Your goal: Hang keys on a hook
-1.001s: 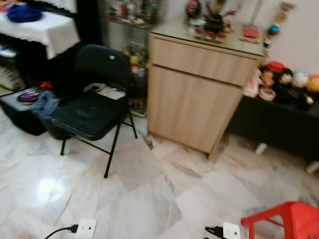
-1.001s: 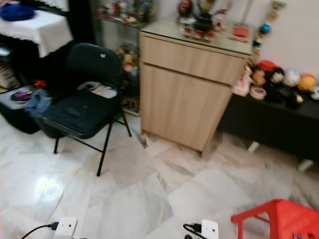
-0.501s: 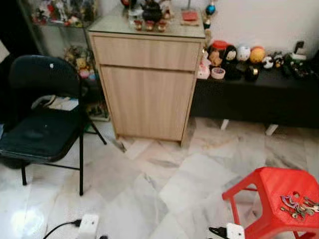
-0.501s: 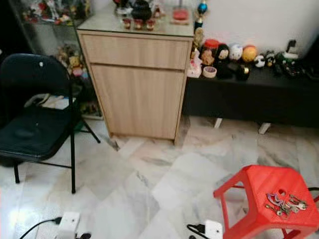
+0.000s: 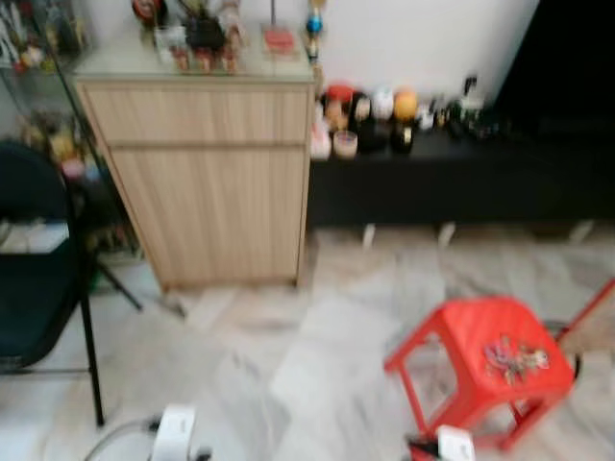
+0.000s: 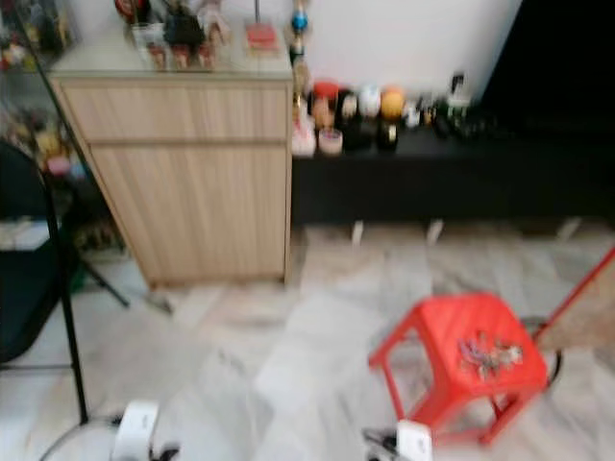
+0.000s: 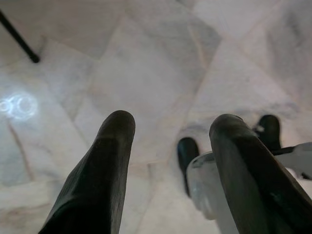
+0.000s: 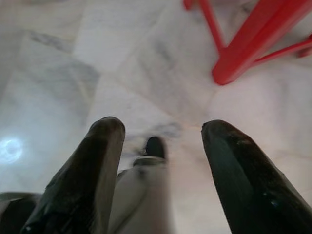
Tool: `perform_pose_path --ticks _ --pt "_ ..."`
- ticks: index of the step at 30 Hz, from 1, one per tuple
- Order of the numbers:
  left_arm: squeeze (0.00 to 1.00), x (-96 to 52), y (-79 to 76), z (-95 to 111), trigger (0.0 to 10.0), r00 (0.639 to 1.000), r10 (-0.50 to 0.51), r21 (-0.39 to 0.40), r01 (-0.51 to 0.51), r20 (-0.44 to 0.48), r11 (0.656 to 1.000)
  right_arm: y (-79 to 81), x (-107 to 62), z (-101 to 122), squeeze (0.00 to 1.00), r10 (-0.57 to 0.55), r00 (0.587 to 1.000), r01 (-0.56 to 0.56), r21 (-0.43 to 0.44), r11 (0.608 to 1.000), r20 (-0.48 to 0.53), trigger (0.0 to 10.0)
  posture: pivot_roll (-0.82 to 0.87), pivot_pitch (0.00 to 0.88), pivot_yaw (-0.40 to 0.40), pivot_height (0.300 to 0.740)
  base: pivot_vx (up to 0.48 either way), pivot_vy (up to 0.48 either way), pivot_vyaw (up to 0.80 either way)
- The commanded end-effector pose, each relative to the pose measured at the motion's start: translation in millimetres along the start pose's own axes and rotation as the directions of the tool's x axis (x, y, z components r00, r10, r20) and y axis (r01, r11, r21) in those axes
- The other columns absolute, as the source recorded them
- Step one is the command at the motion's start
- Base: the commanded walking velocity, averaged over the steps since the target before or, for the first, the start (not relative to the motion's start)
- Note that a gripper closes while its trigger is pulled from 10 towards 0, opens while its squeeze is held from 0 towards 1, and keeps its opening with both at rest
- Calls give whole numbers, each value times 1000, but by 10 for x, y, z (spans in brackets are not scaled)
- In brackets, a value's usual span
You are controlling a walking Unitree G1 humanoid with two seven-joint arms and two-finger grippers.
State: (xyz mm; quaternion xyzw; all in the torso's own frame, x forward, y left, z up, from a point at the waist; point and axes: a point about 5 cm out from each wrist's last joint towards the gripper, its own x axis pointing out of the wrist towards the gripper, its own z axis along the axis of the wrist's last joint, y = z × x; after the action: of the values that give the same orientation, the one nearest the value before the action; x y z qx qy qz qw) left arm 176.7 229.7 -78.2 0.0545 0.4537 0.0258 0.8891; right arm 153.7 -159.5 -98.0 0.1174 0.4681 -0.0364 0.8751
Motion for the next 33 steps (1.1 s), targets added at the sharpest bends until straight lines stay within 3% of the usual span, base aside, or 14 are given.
perform_pose_path --ticks 1,10,33 --pt "0 7 -49 -4 10000 1000 -17 19 17 -13 1000 -81 -11 6 0 -23 1000 23 7 1000 3 10000 44 0 -38 740 0 0 0" --pt "0 6 -66 -17 10000 999 -33 14 34 -18 999 -86 -12 2 0 -18 1000 18 -17 1000 -4 10000 44 0 -42 740 0 -147 0" --pt "0 15 -93 24 10000 999 -52 14 52 -6 999 -71 -11 -3 0 -9 1000 8 -34 999 -8 10000 45 0 -40 740 0 -465 0"
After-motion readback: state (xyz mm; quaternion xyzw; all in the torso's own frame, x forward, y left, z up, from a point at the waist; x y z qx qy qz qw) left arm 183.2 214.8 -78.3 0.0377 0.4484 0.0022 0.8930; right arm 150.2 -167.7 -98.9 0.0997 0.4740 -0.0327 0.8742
